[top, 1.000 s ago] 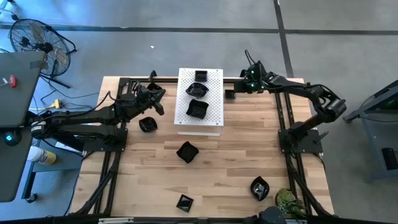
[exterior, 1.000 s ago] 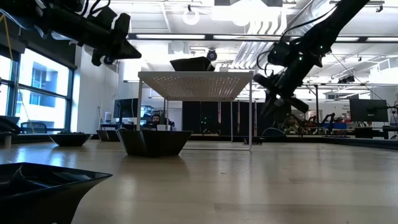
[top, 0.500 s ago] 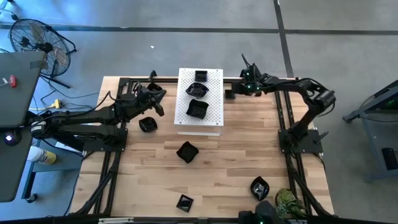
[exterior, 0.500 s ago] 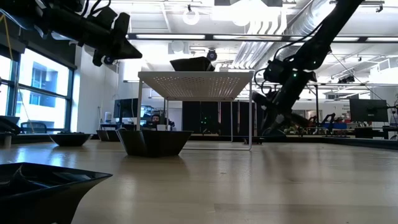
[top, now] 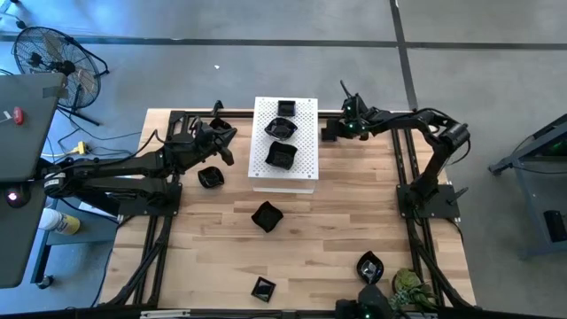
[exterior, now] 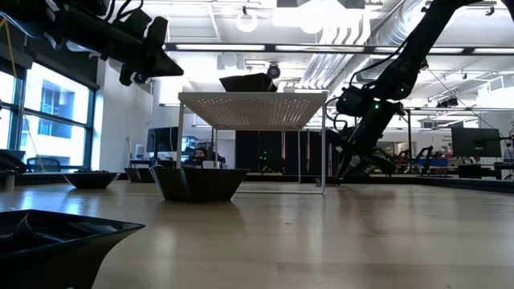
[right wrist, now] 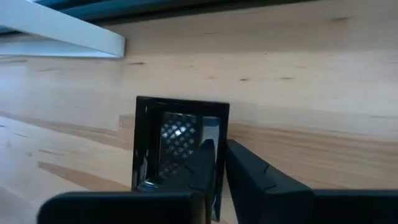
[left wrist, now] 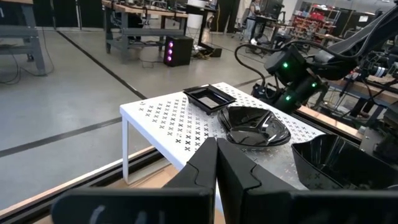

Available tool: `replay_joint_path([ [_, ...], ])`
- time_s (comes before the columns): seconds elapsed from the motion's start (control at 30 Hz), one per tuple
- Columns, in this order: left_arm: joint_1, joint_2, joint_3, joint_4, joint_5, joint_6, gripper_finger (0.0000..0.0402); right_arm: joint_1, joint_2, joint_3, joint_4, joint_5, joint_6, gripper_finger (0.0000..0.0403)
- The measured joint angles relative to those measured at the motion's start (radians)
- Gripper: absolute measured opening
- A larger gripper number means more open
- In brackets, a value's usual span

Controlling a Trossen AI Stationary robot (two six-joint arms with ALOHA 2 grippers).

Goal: Pick & Place Mini shaped plates
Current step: Stack the square plate on top of the square plate on the shelf

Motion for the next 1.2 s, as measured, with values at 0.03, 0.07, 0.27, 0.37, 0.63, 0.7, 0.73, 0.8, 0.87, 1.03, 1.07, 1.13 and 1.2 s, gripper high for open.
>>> replay_joint_path([
  [0.03,0.000,0.000,0.000,0.000,0.000,0.000,0.0000,0.000,0.000,0.000,0.000,-0.001,0.000,0.0026],
  [0.07,0.000,0.000,0.000,0.000,0.000,0.000,0.0000,0.000,0.000,0.000,0.000,-0.001,0.000,0.0021],
  [0.27,0.000,0.000,0.000,0.000,0.000,0.000,0.0000,0.000,-0.017,0.000,0.000,-0.018,0.018,0.0004],
  [0.37,0.000,0.000,0.000,0.000,0.000,0.000,0.0000,0.000,-0.074,0.000,-0.013,-0.019,0.029,0.0005],
  [0.63,0.000,0.000,0.000,0.000,0.000,0.000,0.0000,-0.025,-0.357,0.000,-0.133,0.021,0.103,0.0005],
  [0.7,0.000,0.000,0.000,0.000,0.000,0.000,0.0000,-0.020,-0.428,0.000,-0.131,0.031,0.149,0.0006],
  [0.73,0.000,0.000,0.000,0.000,0.000,0.000,0.0000,-0.012,-0.458,0.000,-0.124,0.034,0.178,0.0006],
  [0.8,0.000,0.000,0.000,0.000,0.000,0.000,0.0000,0.022,-0.505,0.000,-0.087,0.053,0.241,0.0006],
  [0.87,0.000,0.000,0.000,0.000,0.000,0.000,0.0000,0.067,-0.530,0.000,-0.034,0.088,0.306,0.0006],
  [1.03,0.000,0.000,0.000,0.000,0.000,0.000,0.0000,0.187,-0.491,0.093,0.013,0.199,0.366,0.0006],
  [1.07,0.000,0.000,0.000,0.000,0.000,0.000,0.0000,0.204,-0.469,0.128,0.013,0.216,0.365,0.0006],
  [1.13,0.000,0.000,0.000,-0.001,0.000,0.000,0.0000,0.228,-0.413,0.207,-0.005,0.242,0.346,0.0006],
  [1.2,0.000,0.000,0.000,-0.004,0.000,0.000,0.0000,0.244,-0.340,0.287,-0.028,0.251,0.329,0.0006],
])
